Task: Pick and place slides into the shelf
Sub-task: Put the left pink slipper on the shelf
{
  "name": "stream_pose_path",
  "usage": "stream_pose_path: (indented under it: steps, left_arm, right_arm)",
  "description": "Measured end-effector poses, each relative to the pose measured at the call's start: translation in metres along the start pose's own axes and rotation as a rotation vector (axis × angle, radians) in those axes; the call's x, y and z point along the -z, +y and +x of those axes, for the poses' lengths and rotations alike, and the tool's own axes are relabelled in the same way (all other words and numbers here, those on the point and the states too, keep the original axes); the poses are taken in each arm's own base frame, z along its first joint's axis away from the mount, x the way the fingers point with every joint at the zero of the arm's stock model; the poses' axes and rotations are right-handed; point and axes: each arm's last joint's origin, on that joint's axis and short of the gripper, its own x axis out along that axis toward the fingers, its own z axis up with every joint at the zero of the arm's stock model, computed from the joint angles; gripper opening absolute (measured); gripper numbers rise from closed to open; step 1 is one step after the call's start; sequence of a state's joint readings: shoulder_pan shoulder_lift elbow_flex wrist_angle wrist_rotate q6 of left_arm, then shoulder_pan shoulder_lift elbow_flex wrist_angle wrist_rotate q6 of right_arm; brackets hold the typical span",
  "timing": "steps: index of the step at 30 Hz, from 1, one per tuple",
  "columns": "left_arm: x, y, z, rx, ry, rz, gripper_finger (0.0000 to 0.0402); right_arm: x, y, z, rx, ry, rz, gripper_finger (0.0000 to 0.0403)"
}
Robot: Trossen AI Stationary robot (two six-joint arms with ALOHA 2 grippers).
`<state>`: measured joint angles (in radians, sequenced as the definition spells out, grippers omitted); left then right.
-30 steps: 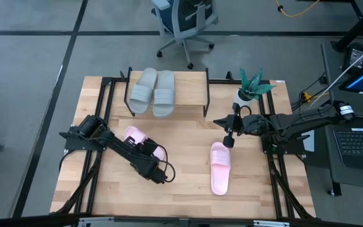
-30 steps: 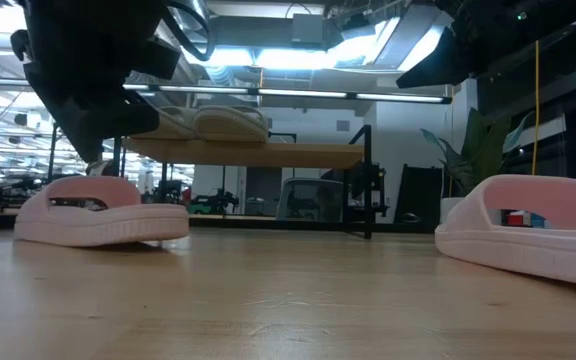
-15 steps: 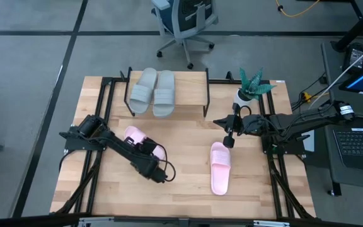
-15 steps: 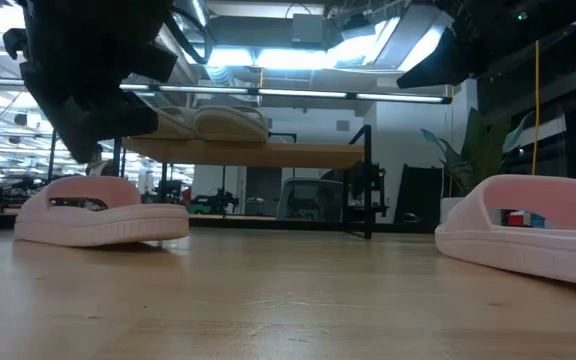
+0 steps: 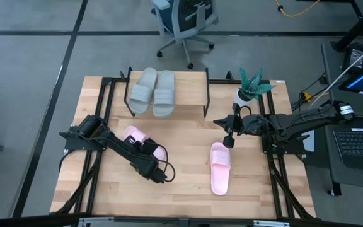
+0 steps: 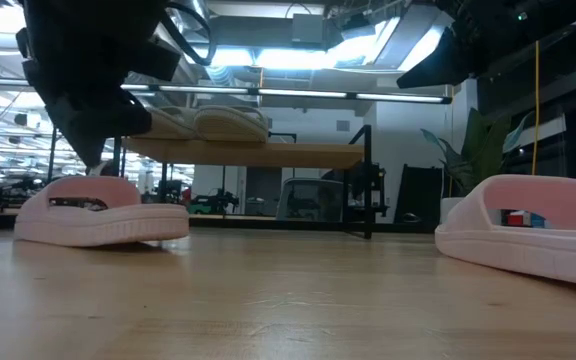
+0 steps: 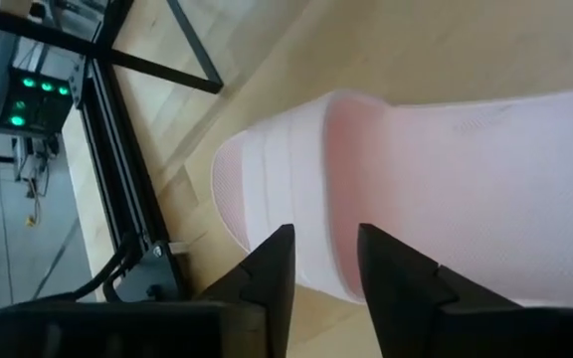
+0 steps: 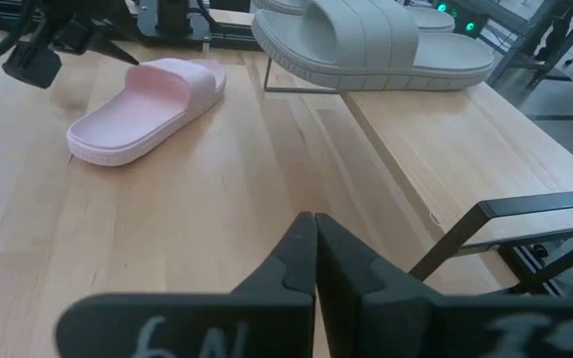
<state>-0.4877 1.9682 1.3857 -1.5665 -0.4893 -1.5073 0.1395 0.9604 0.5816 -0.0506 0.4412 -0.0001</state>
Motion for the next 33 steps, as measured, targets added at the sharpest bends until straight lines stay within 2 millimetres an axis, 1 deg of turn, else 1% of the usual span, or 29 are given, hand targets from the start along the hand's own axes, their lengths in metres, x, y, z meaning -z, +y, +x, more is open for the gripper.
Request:
stream_pose_path:
  steps: [7,14,16,19,27,30,33]
  left_arm:
    - [-0.003,0.000,0.001,0.002,-0.015,0.011,0.0106]
    - [-0.003,-0.001,0.002,0.008,-0.020,0.031,0.0106]
    - [-0.003,-0.001,0.002,0.008,-0.020,0.034,0.0112]
    - [-0.003,-0.001,0.002,0.008,-0.022,0.017,0.0137]
    - [-0.004,-0.001,0.002,0.005,-0.049,0.011,0.0232]
    - [-0.004,-0.001,0.001,0.004,-0.046,0.037,0.0246]
    - [-0.003,-0.001,0.001,0.005,-0.046,0.045,0.0249]
  right_arm:
    - [0.001,0.001,0.001,-0.001,0.005,-0.003,0.0004]
    - [0.005,0.004,0.009,-0.001,0.041,-0.019,0.0004]
    - [0.006,0.005,0.010,-0.001,0.048,-0.023,0.0004]
    - [0.006,0.005,0.011,-0.001,0.046,-0.023,0.0004]
    - [0.006,0.005,0.011,-0.001,0.046,-0.023,0.0004]
    - [0.006,0.005,0.011,-0.001,0.046,-0.024,0.0004]
    - [0.006,0.005,0.011,-0.001,0.046,-0.025,0.0004]
